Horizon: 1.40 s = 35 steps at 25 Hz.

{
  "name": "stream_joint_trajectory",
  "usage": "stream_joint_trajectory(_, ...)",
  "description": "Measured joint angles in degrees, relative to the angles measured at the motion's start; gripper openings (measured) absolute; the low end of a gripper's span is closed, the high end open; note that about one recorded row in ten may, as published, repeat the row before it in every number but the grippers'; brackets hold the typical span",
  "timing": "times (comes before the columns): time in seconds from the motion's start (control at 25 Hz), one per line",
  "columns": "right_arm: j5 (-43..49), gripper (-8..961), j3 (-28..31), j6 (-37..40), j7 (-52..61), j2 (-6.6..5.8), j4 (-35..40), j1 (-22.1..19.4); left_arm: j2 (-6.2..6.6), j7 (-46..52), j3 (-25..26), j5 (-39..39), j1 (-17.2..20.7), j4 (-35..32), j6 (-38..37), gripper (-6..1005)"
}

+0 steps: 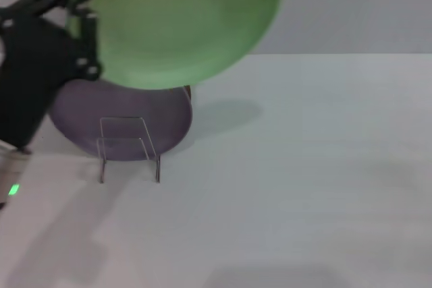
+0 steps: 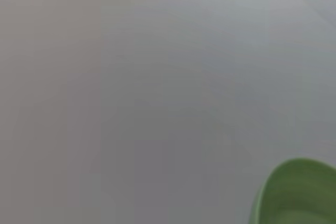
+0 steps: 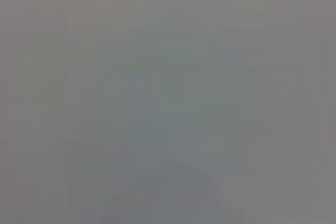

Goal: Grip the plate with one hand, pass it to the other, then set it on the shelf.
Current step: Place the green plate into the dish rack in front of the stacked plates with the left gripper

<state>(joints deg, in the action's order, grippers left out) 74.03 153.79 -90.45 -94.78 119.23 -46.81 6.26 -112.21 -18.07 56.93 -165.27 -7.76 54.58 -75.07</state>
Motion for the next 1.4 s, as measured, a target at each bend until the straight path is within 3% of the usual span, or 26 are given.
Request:
stream_joint_trajectory(0.04, 0.0, 551, 0.3, 0.0, -0.1, 0.01, 0.1, -0.1, 0.25, 3.9, 2.1, -0.1, -3.8, -10.4, -7.9, 58)
stream_joint_trajectory(0.08, 0.0, 551, 0.4, -0.1, -0.1, 0.05, 0.2, -0.2, 0.27, 6.4, 3.3, -0.1, -6.1, -16.7, -12.6, 58)
stream_joint_trajectory(0.12, 0.0, 551, 0.4, -0.1, -0.1, 0.05, 0.2, -0.2, 0.27, 6.4, 3.3, -0.1, -6.1, -16.7, -12.6, 58)
stream_joint_trajectory(0.16, 0.0, 551, 0.5, -0.2, -0.1, 0.07, 0.2, -0.2, 0.26, 9.8, 4.7, -0.2, -9.8, -26.2, -18.5, 58)
stream_joint_trajectory(0.2, 0.0, 551, 0.5, -0.4, -0.1, 0.07, 0.2, -0.3, 0.26, 9.8, 4.7, -0.2, -9.8, -26.2, -18.5, 58)
stream_joint_trajectory(0.28, 0.0, 551, 0.2, -0.9, -0.1, 0.07, 0.3, -0.1, 0.07, 12.3, 5.6, -0.2, -13.5, -37.1, -24.1, 58)
stream_joint_trajectory(0.36, 0.0, 551, 0.1, -0.9, -0.1, 0.07, 0.3, 0.0, 0.07, 12.3, 5.6, -0.2, -13.5, -37.1, -24.1, 59)
stream_joint_trajectory(0.4, 0.0, 551, 0.1, -1.1, -0.2, 0.07, 0.4, 0.2, -0.34, 12.4, 5.2, -0.3, -15.3, -42.8, -26.4, 59)
stream_joint_trajectory(0.76, -0.3, 551, 0.0, -5.0, -2.1, 0.03, 0.6, 1.1, -0.55, 11.0, 3.4, -0.3, -15.8, -45.0, -26.0, 59)
stream_joint_trajectory(0.84, -0.1, 551, -0.1, -6.3, -3.1, 0.06, 0.6, 1.2, -0.39, 10.7, 2.4, -0.3, -17.7, -48.3, -25.9, 59)
stream_joint_trajectory(1.04, -0.1, 551, -0.8, -6.8, -3.2, 0.08, 0.7, 1.0, -0.35, 10.2, 2.2, -0.3, -18.8, -49.3, -25.8, 59)
stream_joint_trajectory(1.4, 0.0, 551, -2.3, -7.9, -4.4, 0.17, 0.7, 0.6, 0.7, 9.3, 1.7, -0.3, -20.8, -49.6, -24.6, 59)
